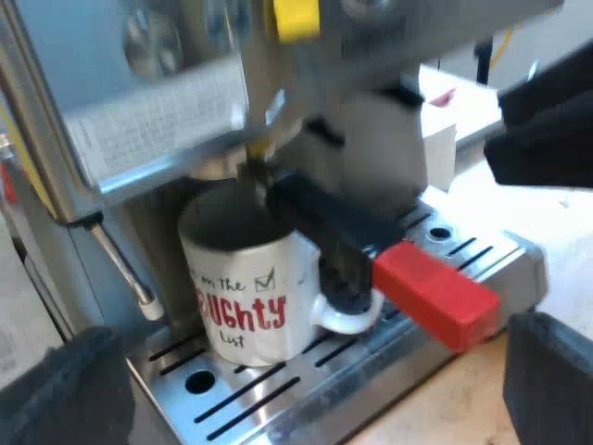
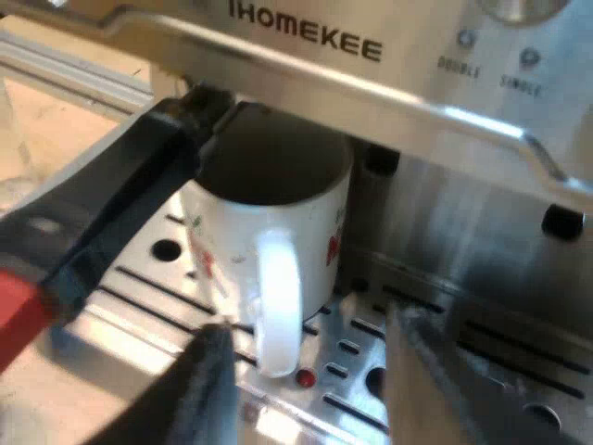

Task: Place mug into machine

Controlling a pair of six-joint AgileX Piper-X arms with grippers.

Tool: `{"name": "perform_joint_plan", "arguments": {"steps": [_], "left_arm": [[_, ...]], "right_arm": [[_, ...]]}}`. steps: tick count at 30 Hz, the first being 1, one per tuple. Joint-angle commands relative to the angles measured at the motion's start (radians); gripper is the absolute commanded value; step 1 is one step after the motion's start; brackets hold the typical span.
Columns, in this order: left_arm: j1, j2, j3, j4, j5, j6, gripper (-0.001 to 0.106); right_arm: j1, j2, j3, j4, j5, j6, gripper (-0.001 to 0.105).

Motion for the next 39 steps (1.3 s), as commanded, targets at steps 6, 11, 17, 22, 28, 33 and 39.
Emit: {"name": "perform_joint_plan", "arguments": {"steps": [6, 11, 17, 22, 28, 33, 39], "left_arm": [[-0.004, -0.096, -0.128, 0.151, 0.059, -0.010, 0.082], [-0.004, -0.096, -0.146, 0.163, 0.062, -0.010, 0.082], [-0.004, -0.096, -0.146, 0.164, 0.107, -0.010, 0.082], [-0.004, -0.096, -0.146, 0.157, 0.116, -0.010, 0.082], [-0.004, -0.096, -0.146, 0.157, 0.124, -0.010, 0.082], [-0.004, -0.096, -0.146, 0.157, 0.129, -0.010, 0.082], [-0.004, -0.096, -0.146, 0.157, 0.129, -0.010, 0.082]], "right_arm": [[0.093, -0.158, -0.005, 0.012, 0.003, -0.017, 0.000], [0.171, -0.160, -0.005, -0.025, 0.125, 0.040, 0.000], [0.171, -0.073, -0.032, -0.113, 0.125, 0.070, 0.000], [0.159, -0.010, -0.068, -0.116, 0.125, 0.070, 0.000], [0.098, 0.136, -0.181, -0.118, 0.123, 0.070, 0.000], [0.057, 0.208, -0.236, -0.178, 0.114, 0.070, 0.000], [0.026, 0.260, -0.287, -0.192, 0.100, 0.068, 0.000]]}}
